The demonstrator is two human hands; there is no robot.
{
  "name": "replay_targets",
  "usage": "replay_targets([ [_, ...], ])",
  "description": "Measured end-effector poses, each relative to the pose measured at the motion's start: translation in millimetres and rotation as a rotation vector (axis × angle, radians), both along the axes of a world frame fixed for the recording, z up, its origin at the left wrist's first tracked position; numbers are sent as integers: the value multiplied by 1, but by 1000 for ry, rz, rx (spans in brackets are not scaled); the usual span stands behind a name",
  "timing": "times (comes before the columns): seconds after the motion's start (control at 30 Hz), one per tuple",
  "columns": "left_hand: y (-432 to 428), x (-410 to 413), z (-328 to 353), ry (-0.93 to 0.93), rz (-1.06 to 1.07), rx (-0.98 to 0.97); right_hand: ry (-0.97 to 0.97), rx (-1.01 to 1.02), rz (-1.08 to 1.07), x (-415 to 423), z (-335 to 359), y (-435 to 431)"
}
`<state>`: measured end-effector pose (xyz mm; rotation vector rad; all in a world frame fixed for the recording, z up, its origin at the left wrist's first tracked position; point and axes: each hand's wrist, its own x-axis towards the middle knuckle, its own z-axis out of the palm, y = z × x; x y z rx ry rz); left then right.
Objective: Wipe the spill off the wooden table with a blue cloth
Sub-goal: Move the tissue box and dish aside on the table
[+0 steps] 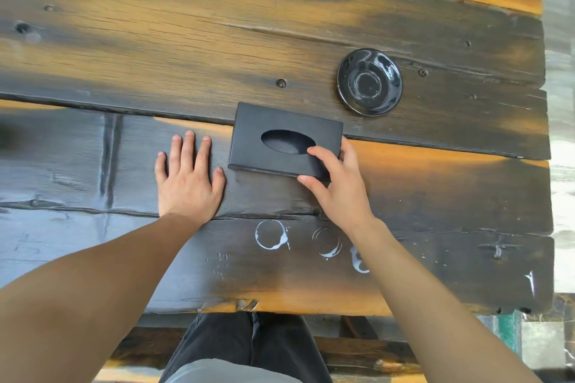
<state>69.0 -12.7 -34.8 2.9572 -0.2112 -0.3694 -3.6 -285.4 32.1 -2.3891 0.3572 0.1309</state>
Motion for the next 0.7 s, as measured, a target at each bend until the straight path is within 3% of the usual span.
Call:
replay_targets([
  [0.4, 2, 2, -2, 8, -4, 4, 53, -33, -22, 119, 4, -14],
  [0.7, 1, 2, -2, 11, -11, 20, 104, -28, -8, 150, 1, -24],
])
